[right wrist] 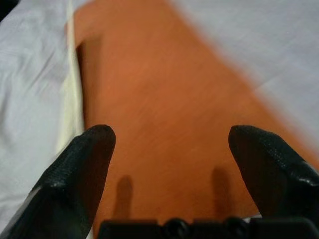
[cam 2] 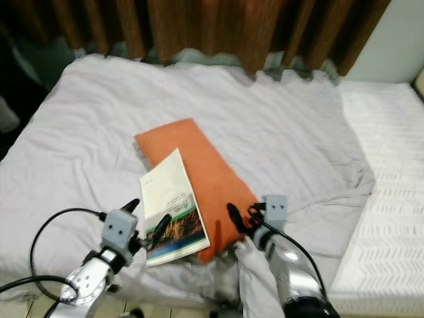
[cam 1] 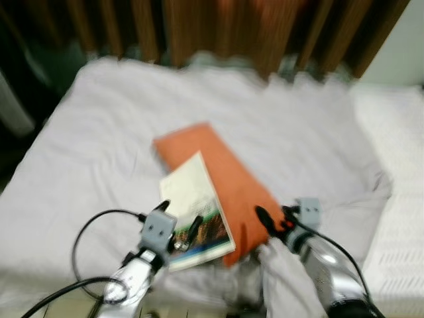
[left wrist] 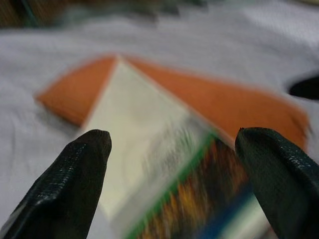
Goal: Clean up the room
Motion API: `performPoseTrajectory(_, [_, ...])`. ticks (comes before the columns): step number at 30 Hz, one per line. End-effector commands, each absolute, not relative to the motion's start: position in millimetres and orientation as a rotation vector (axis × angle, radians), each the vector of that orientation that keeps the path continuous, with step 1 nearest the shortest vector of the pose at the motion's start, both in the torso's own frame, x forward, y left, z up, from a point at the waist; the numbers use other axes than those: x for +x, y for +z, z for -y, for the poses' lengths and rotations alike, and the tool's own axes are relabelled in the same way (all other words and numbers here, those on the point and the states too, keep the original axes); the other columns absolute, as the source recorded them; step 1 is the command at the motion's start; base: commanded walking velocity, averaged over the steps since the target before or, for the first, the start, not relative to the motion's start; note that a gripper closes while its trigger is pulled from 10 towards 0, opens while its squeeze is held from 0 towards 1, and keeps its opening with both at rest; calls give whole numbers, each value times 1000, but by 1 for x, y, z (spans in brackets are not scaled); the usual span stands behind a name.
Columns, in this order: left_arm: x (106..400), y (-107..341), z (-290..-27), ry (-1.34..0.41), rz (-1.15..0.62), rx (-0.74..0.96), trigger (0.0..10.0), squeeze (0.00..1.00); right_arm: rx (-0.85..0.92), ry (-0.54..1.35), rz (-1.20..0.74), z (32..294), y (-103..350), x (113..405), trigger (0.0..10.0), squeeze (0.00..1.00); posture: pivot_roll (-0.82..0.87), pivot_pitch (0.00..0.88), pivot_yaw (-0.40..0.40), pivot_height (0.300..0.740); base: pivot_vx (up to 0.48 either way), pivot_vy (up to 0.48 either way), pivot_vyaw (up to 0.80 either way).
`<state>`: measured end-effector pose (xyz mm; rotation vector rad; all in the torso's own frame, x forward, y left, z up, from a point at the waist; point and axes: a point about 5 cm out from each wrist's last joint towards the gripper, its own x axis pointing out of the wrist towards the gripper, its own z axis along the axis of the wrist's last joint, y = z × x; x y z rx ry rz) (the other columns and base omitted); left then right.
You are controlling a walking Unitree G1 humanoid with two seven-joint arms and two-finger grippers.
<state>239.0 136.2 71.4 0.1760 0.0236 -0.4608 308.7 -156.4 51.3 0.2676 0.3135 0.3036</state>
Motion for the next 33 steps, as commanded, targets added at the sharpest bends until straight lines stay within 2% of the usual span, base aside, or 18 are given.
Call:
performPoseTrajectory(1, [227, 66, -137, -530, -75, 144, 10000, 0, 328, 340, -361, 144, 45, 313, 10000, 0, 51, 466, -61, 740, 0, 0, 0])
performPoseTrajectory(3, [211, 70, -144, -570, -102, 118, 10000, 0, 378, 395, -334, 125, 57, 328, 10000, 0, 74, 546, -32, 740, 0, 0, 0])
performPoseTrajectory(7, [194, 76, -154, -571, -113, 140, 10000, 0, 415, 419, -305, 103, 67, 339, 10000, 0, 111, 587, -7, 740, 0, 0, 0])
performPoseTrajectory(14, [175, 76, -152, -555, -141, 109, 10000, 0, 395, 465, -269, 88, 74, 343, 10000, 0, 112, 582, -9, 740, 0, 0, 0])
performPoseTrajectory(21, [163, 73, -140, -561, -179, 74, 10000, 0, 305, 472, -299, 88, 67, 343, 10000, 0, 108, 576, -31, 740, 0, 0, 0])
performPoseTrajectory(22, [162, 73, -140, -557, -182, 72, 10000, 0, 305, 465, -316, 89, 64, 343, 3451, 0, 108, 577, -34, 740, 0, 0, 0])
performPoseTrajectory(23, [162, 73, -140, -557, -182, 72, 10000, 0, 305, 465, -316, 89, 64, 343, 3451, 0, 108, 577, -34, 740, 0, 0, 0])
performPoseTrajectory(24, [162, 73, -140, -548, -184, 71, 10000, 0, 340, 445, -348, 90, 61, 342, 0, 0, 111, 576, -37, 740, 0, 0, 0])
performPoseTrajectory(33, [168, 74, -146, -518, -186, 83, 10000, 0, 448, 400, -354, 91, 69, 351, 0, 0, 97, 578, -31, 740, 0, 0, 0])
